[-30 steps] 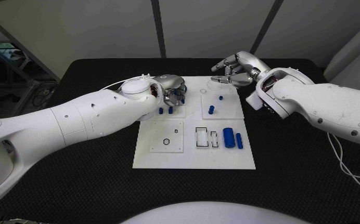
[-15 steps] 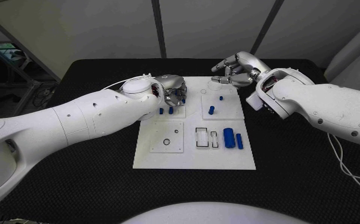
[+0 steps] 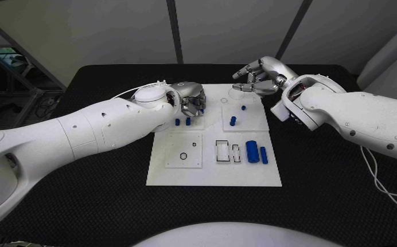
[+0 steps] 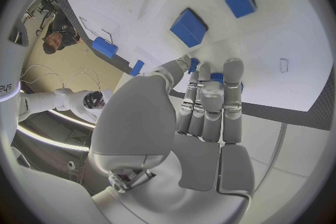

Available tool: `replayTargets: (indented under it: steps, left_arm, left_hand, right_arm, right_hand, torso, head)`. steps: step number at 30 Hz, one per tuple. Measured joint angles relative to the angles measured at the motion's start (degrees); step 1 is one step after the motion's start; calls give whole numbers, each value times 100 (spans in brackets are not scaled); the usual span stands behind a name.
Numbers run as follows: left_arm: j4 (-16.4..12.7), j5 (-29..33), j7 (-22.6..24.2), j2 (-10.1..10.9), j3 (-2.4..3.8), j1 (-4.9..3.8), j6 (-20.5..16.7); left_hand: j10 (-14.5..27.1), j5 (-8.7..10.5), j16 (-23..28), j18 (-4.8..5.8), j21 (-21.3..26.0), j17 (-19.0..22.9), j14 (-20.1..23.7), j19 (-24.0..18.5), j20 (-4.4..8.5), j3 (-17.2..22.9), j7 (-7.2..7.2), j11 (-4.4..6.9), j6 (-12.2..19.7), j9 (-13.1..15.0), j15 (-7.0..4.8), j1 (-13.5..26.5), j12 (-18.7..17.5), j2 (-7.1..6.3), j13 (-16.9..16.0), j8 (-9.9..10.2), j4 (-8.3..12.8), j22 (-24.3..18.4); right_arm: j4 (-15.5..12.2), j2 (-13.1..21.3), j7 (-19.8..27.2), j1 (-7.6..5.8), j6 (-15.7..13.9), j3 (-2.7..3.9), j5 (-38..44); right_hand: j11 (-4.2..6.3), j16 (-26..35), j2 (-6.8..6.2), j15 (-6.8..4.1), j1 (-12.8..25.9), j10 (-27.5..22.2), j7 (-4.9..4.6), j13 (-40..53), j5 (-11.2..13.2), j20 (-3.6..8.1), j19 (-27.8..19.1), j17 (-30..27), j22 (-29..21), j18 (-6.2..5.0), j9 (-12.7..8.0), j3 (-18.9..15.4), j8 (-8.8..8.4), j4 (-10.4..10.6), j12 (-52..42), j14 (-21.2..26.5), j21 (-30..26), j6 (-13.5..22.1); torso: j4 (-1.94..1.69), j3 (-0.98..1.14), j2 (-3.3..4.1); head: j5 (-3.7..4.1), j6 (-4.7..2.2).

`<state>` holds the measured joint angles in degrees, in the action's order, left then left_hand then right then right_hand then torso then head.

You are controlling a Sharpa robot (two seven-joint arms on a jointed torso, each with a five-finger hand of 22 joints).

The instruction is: Assemble the parts on the task board

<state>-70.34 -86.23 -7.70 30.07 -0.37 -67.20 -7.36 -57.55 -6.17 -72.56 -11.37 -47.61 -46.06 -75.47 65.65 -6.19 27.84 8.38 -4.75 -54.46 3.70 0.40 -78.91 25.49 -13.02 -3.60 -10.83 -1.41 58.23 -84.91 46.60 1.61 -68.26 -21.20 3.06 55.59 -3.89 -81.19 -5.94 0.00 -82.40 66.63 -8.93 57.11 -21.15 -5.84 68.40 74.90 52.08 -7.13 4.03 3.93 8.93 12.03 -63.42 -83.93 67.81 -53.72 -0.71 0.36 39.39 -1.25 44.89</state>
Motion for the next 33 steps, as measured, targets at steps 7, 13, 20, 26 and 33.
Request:
replayTargets:
  steps: [7, 13, 20, 26, 33]
  left_arm:
    - [0, 11, 0, -10, 2, -1, 5]
    - [4, 29, 5, -11, 2, -2, 4]
    - [0, 80, 5, -1, -2, 5, -27]
    - [-62, 127, 5, 61, -2, 22, -79]
    - [-257, 182, 6, 255, 178, 66, -125]
  left_hand:
    - [-232, 52, -82, -2, -159, -20, -21, 28, -28, 169, -40, 24, -381, 32, -21, -28, -66, 175, 0, 0, 96, 142]
    - [-481, 69, -219, 1, -377, -233, -171, 189, 19, 293, -95, 97, -623, 38, -62, -82, -132, 297, -7, 0, 166, 334]
    - [-545, 71, -356, -2, -522, -532, -287, 274, 35, 338, -91, 97, -666, 34, -82, -79, -226, 347, -8, 1, 211, 475]
    - [-566, 71, -379, -2, -555, -564, -328, 294, 55, 380, -71, 78, -687, 25, -82, -79, -315, 347, -5, 36, 253, 513]
    - [-599, 71, -422, -2, -587, -603, -348, 314, 35, 402, -70, 84, -687, 17, -62, -79, -387, 346, -7, 78, 275, 552]
  right_arm:
    - [0, -4, -1, 0, 1, 0, 2]
    - [0, -6, -1, 0, 1, 0, 3]
    - [6, -14, -1, 0, 1, 0, 3]
    - [15, -20, -1, 0, 1, 0, 4]
    - [31, -23, 0, 0, 1, 0, 4]
  right_hand:
    - [0, 0, 0, 0, 0, 0, 0, 0, 0, 0, 0, 0, -6, 0, 0, 0, 0, 0, 0, 0, -23, 0]
    - [0, 0, 0, 0, 0, 0, 14, 2, 0, 0, 0, 5, -6, 0, 0, 14, 0, -15, 0, 0, -24, -14]
    - [0, 0, 0, 0, 0, 0, 21, 5, 0, 0, 0, 4, -6, 0, 0, 14, 0, -15, 0, 0, -24, -21]
    - [0, 0, 0, 0, 0, 0, 21, 5, 0, 0, 0, 3, -6, 0, 0, 14, 0, -15, 0, 0, -24, -21]
    - [0, 0, 0, 0, 0, 0, 21, 5, 0, 0, 0, 3, -5, 0, 0, 14, 0, -15, 0, 0, -24, -21]
  torso:
    - [0, -1, 1]
    - [0, -1, 2]
    - [0, -1, -2]
    - [-4, -3, -4]
    - [-6, -7, -4]
  head:
    - [0, 12]
    - [0, 18]
    - [-3, 18]
    - [-3, 8]
    - [14, -18]
